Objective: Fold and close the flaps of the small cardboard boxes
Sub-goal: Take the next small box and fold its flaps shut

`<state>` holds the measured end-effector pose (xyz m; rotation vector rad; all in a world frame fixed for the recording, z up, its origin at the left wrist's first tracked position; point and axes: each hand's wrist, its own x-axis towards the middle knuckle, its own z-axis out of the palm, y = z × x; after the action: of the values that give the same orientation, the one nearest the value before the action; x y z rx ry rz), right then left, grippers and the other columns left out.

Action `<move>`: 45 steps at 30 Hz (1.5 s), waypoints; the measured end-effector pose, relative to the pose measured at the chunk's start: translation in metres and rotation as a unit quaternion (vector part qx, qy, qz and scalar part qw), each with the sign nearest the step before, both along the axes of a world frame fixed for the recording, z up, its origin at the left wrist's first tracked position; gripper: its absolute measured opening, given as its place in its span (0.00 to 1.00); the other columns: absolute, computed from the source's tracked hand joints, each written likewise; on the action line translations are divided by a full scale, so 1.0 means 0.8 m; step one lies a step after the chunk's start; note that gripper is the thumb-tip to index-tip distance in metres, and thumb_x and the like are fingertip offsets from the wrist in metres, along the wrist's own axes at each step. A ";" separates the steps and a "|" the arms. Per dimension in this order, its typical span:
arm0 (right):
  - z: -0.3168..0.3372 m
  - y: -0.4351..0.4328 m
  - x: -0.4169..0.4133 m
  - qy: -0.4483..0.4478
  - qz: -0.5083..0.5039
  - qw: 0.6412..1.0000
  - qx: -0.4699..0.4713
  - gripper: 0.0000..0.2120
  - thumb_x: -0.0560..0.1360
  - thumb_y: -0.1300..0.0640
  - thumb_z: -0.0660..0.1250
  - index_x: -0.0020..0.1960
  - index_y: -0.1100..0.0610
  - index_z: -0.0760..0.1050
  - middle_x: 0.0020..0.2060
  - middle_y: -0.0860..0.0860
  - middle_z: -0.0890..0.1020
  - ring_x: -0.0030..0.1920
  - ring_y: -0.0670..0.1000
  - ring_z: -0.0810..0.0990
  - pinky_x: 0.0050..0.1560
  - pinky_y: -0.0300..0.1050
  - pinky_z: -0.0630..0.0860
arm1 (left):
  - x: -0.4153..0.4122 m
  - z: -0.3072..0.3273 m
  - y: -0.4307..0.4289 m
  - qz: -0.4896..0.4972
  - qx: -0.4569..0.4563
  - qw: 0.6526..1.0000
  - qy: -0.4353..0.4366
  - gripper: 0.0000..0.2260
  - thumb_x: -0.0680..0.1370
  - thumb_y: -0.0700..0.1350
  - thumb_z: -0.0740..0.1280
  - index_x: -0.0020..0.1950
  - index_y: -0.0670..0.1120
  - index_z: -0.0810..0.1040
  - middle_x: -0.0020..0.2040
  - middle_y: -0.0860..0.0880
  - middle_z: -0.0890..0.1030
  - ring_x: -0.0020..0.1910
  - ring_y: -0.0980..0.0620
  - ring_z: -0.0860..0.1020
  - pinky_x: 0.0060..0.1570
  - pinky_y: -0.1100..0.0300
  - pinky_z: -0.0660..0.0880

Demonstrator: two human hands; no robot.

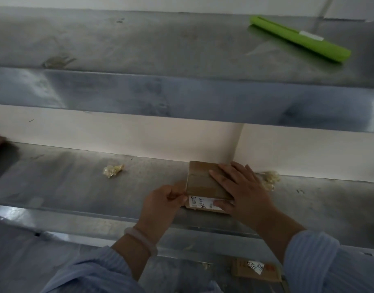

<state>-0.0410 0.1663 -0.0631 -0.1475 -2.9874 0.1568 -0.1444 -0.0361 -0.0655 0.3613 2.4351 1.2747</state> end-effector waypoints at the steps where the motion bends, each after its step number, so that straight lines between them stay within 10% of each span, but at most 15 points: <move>1: -0.005 -0.003 0.000 0.003 -0.002 1.000 0.005 0.36 0.69 0.34 0.60 0.74 0.44 0.62 0.70 0.50 0.69 0.69 0.59 0.67 0.70 0.63 0.62 | 0.000 -0.003 -0.001 -0.004 -0.005 1.000 -0.002 0.01 0.72 0.44 0.73 0.42 0.50 0.82 0.38 0.55 0.83 0.38 0.60 0.80 0.41 0.66 0.77; 7: -0.010 -0.007 -0.006 0.034 -0.012 0.999 0.024 0.38 0.66 0.38 0.72 0.72 0.44 0.65 0.69 0.51 0.71 0.69 0.60 0.70 0.70 0.62 0.58 | -0.006 -0.008 -0.001 -0.019 0.051 0.993 -0.101 0.12 0.76 0.41 0.68 0.32 0.50 0.77 0.32 0.49 0.81 0.36 0.47 0.79 0.48 0.45 0.79; 12: -0.010 -0.009 -0.005 0.038 -0.020 0.999 0.005 0.37 0.65 0.39 0.73 0.72 0.43 0.66 0.69 0.50 0.71 0.70 0.60 0.69 0.71 0.61 0.56 | -0.011 0.012 -0.002 -0.023 0.189 0.942 -0.276 0.10 0.80 0.38 0.61 0.39 0.40 0.75 0.34 0.45 0.78 0.37 0.49 0.77 0.47 0.52 0.78; 24: -0.010 -0.011 -0.003 0.030 -0.021 0.999 -0.017 0.37 0.68 0.39 0.71 0.74 0.41 0.63 0.72 0.49 0.68 0.74 0.58 0.63 0.73 0.58 0.52 | -0.042 0.025 0.013 -0.033 0.013 0.988 0.151 0.10 0.71 0.45 0.74 0.36 0.49 0.73 0.34 0.53 0.77 0.33 0.59 0.74 0.33 0.75 0.68; 30: -0.015 -0.009 -0.004 0.031 -0.023 0.999 -0.029 0.36 0.68 0.38 0.68 0.74 0.40 0.60 0.73 0.48 0.66 0.74 0.57 0.61 0.74 0.59 0.52 | -0.054 0.016 0.001 -0.163 0.027 0.979 0.121 0.12 0.73 0.44 0.72 0.55 0.54 0.80 0.45 0.62 0.81 0.44 0.68 0.79 0.44 0.76 0.71; 37: -0.014 -0.012 0.001 0.046 -0.023 0.997 -0.053 0.34 0.68 0.35 0.61 0.73 0.38 0.62 0.72 0.46 0.66 0.75 0.54 0.59 0.74 0.57 0.50 | -0.058 0.021 0.006 -0.165 0.009 0.966 0.196 0.08 0.76 0.42 0.68 0.38 0.52 0.75 0.35 0.56 0.80 0.38 0.62 0.79 0.39 0.71 0.73; 42: -0.015 -0.017 0.004 0.054 -0.017 0.997 -0.050 0.33 0.68 0.35 0.61 0.73 0.38 0.62 0.72 0.46 0.66 0.75 0.55 0.60 0.74 0.58 0.53 | -0.057 0.014 0.022 0.035 0.184 0.982 -0.037 0.03 0.77 0.38 0.67 0.44 0.43 0.77 0.41 0.43 0.83 0.38 0.51 0.83 0.45 0.49 0.81; 45: -0.016 -0.017 0.002 0.045 -0.024 0.997 -0.057 0.33 0.68 0.35 0.61 0.73 0.38 0.62 0.73 0.46 0.66 0.75 0.54 0.59 0.74 0.58 0.53 | -0.058 0.012 0.017 -0.028 0.141 0.989 0.018 0.02 0.74 0.44 0.71 0.41 0.50 0.82 0.38 0.52 0.84 0.40 0.57 0.82 0.45 0.58 0.80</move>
<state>-0.0390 0.1527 -0.0756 -0.2171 -2.8823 0.3195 -0.1912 -0.0222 -0.0558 0.5296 2.2569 1.6033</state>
